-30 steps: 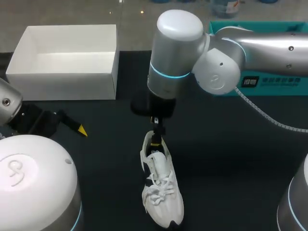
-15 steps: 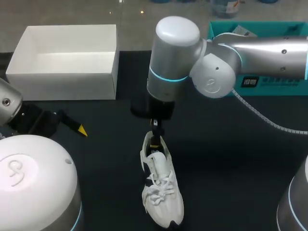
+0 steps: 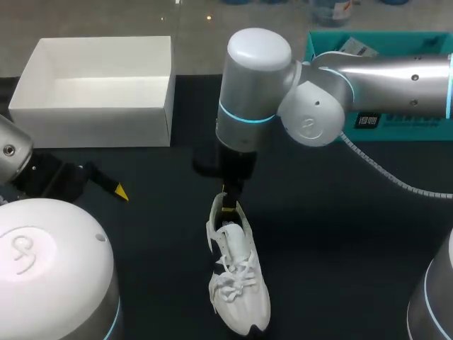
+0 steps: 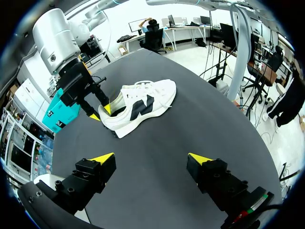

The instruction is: Take the shoe out of the shoebox, open the shoe tongue, remove and reinsert the insole, then place the shoe into the shoebox

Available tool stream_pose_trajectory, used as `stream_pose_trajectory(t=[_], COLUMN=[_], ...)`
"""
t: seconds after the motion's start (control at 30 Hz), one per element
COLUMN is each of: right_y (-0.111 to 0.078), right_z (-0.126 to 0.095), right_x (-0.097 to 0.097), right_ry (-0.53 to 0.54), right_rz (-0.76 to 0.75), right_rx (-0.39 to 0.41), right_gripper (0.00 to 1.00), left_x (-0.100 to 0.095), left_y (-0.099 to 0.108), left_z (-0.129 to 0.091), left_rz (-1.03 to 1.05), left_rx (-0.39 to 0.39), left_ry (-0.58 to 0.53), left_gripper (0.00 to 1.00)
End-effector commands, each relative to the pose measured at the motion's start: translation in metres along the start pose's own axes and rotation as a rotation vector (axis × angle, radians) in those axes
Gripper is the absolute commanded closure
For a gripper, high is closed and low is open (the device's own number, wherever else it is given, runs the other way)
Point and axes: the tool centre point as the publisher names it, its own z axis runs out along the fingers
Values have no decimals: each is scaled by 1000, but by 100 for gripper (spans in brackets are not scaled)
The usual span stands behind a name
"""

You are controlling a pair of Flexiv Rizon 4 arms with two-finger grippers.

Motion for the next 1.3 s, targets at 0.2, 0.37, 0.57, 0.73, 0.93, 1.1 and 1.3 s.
stream_pose_trajectory(t=[0.2,0.37,0.57,0.73,0.93,1.1,1.3], right_y=[3,3,3,-2,-13,-26,-37], right_z=[11,8,-9,-41,-89,-132,-177], right_x=[10,16,21,17,9,-4,-18], right_ry=[2,-3,-31,-69,-128,-184,-226], right_rz=[5,8,11,17,38,52,45], right_rx=[-2,0,9,13,51,69,107], right_gripper=[100,100,100,100,100,100,100], left_x=[0,0,0,0,0,0,0], left_y=[-1,-1,-1,-1,-1,-1,-1], left_z=[0,0,0,0,0,0,0], left_rz=[0,0,0,0,0,0,0], left_rx=[-3,-3,-3,-3,-3,-3,-3], left_ry=[1,1,1,1,1,1,1], left_gripper=[0,0,0,0,0,0,0])
